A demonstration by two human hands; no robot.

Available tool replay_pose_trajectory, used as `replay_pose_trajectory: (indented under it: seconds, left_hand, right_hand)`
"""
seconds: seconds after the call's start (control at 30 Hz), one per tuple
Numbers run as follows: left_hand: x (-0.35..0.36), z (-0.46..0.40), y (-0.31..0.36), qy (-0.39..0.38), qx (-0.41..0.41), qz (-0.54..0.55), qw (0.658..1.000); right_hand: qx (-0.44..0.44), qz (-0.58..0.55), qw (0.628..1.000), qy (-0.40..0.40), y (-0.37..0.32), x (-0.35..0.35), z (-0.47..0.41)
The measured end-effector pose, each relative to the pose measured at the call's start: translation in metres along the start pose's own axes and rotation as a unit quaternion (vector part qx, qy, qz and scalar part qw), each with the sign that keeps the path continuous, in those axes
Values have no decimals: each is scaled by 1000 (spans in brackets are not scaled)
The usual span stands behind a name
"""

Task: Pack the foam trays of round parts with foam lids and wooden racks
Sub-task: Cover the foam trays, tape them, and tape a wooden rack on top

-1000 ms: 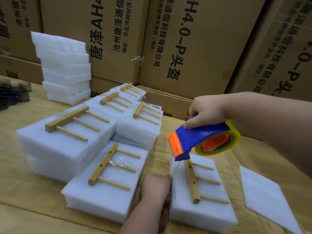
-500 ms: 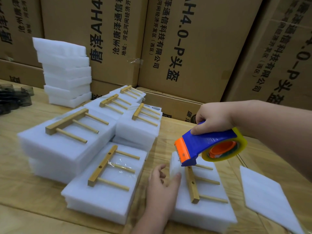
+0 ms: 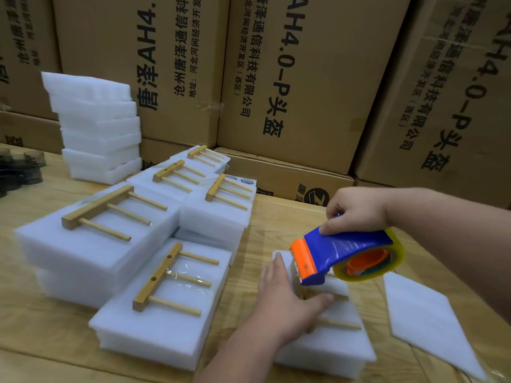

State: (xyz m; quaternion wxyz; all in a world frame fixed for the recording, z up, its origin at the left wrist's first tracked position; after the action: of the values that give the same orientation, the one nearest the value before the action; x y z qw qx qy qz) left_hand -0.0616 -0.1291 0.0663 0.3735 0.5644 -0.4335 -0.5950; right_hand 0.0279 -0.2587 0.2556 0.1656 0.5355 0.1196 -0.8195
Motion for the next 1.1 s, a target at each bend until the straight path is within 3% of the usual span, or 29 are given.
replay_pose_trajectory:
  seconds: [0.17,0.27,0.47,0.6,0.8,1.1]
  left_hand:
    - [11,-3,-2,-42,-48,-68,996]
    - [12,-2,-3,-47,-58,-75,994]
    - [10,-10,7,-50,-59,-153,985]
    - [16,-15,11,-70,-57,-181,979]
    - [18,-14,13,-78,-74,-223,969]
    - [21,-9,23,-86,-40,-303,948]
  right_hand:
    - [25,-53,998,-20,31,39,-3]
    - [30,-101,994,14,50,54,1]
    - [-65,-141,986,58,69,61,28]
    - [-44,-47,998,-10,74,72,38]
    - [-98,49,993,32,74,78,42]
    - [-110,85,986,91,94,92,49]
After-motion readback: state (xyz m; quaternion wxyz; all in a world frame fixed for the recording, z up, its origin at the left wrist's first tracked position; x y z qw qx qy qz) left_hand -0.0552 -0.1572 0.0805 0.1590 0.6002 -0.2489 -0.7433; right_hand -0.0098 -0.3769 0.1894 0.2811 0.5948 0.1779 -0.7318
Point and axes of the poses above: each hand's wrist, its own z-axis away from the middle knuckle, its own x-axis out of the palm, y = z × x, the point moved 3 cm from there along -z, towards the middle knuckle, and after that the axes turned 7 degrees about -y, right-handed, at the moved point
